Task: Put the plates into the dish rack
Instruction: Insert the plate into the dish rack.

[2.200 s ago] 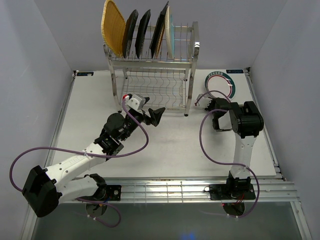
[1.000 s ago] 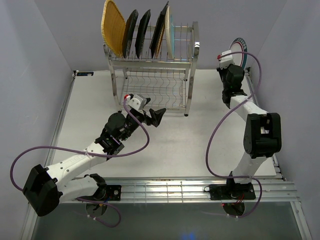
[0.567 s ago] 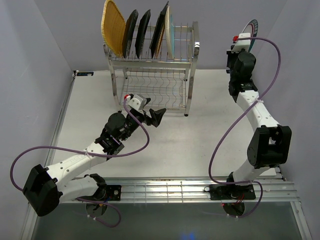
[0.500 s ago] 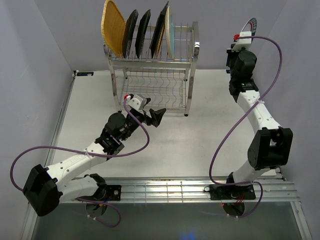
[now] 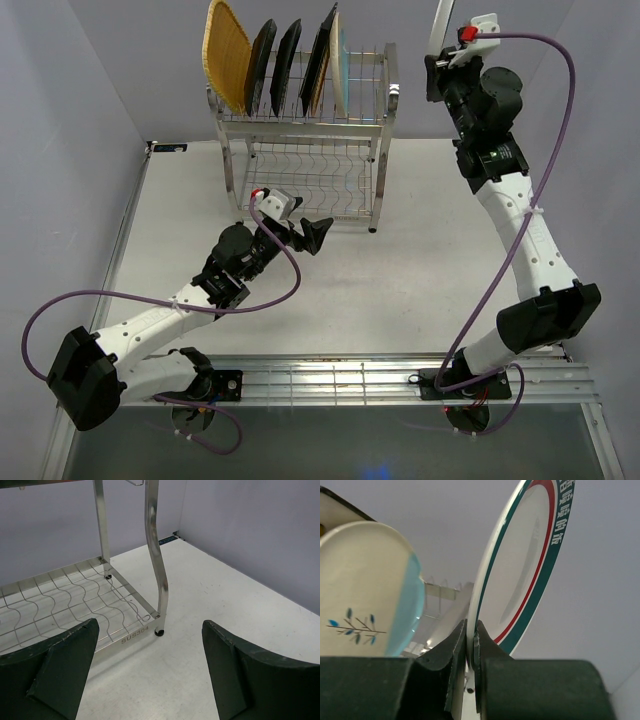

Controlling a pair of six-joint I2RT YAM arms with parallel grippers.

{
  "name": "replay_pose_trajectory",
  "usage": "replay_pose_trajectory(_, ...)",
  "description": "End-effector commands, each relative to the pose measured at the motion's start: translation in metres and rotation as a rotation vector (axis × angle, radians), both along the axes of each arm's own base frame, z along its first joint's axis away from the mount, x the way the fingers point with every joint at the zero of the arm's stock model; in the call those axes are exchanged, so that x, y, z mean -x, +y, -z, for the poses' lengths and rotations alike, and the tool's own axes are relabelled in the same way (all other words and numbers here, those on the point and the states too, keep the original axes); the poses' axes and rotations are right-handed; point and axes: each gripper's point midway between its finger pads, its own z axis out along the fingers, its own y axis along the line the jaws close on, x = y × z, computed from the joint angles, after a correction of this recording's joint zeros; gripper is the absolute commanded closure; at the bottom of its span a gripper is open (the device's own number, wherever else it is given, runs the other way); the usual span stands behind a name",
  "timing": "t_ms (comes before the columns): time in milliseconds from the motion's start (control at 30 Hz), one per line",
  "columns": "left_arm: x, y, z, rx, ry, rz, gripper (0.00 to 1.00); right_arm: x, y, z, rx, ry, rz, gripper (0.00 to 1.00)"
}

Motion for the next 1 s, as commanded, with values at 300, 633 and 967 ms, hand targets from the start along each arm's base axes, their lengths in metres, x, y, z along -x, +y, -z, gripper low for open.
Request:
replay_pose_trajectory(300,0.003,-0.003,-0.004,0.008,-0.004,0.023,0.06,0.085,0.044,-0.098,-0.033,-0.182,-0.252,0.92)
replay_pose_trajectory(633,0.003,-0.005,-0.004,0.006,-0.003,0.029,0.06,0.109,0.082,-0.102,-0.085,-0.157,-0.458,0.92)
replay_pose_trajectory(967,0.002,-0.006,0.000,-0.002,0.006,0.027,0.06,0.100,0.105,-0.097,-0.149,-0.108,-0.553,0.92)
